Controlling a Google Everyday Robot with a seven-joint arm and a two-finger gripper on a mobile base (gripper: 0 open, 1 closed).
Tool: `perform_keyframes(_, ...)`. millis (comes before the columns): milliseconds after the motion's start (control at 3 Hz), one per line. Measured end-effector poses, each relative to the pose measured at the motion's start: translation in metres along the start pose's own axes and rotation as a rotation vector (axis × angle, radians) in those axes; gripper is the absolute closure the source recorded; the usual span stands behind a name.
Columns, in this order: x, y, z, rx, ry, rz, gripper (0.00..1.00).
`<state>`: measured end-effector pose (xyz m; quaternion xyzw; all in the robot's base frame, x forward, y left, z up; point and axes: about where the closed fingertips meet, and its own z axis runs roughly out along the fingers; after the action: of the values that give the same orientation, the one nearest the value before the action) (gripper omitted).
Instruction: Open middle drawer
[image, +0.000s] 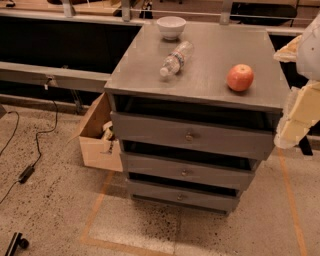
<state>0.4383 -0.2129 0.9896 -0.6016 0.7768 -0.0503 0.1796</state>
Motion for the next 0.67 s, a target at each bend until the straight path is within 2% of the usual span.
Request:
perform_keyframes(333,0.0,0.0,0.0,0.0,0.0,0.0,0.0)
perform_keyframes(667,0.012,0.007,0.039,-0.021,-0.013,0.016,0.0)
